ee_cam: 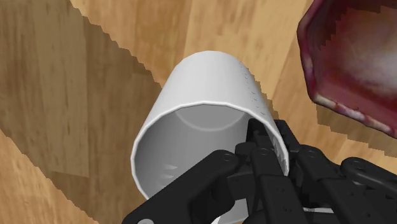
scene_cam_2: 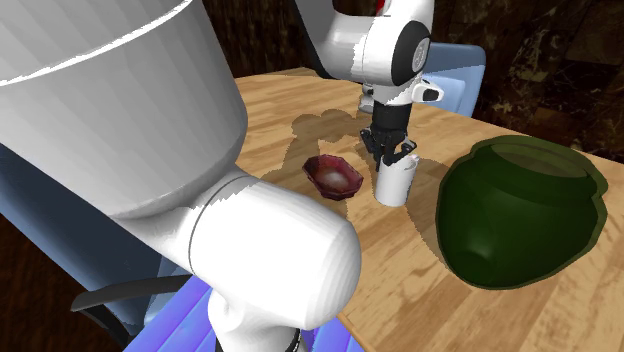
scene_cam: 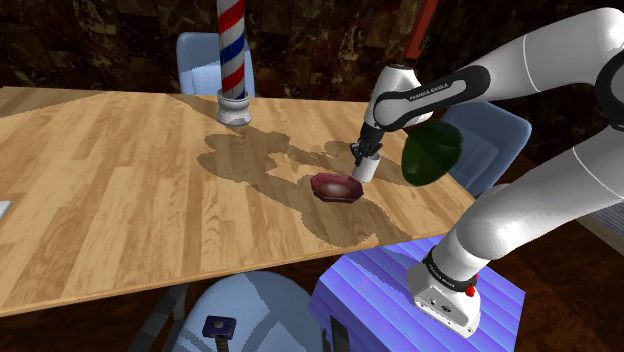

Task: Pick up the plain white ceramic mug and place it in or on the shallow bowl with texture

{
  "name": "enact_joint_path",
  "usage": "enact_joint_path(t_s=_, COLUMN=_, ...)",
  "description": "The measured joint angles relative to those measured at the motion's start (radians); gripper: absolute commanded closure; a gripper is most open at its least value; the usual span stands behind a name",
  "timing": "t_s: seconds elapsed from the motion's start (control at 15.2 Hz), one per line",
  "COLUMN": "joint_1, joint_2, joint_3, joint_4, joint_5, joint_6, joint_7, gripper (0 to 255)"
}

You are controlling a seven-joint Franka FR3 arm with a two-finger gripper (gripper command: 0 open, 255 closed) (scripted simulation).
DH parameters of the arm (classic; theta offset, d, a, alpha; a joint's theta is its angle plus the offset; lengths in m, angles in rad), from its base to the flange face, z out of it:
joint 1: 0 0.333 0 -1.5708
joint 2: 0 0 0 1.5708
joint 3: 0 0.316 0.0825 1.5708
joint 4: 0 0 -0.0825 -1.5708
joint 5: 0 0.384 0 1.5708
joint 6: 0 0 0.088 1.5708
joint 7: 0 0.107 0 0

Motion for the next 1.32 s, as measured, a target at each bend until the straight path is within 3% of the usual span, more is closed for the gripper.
enact_joint_path(t_s=1.32, joint_1=-0.002, joint_2=-0.132, joint_3=0.012, joint_4=0.146, joint_5=0.0, joint_6=-0.278, joint_7=0.002, gripper=255)
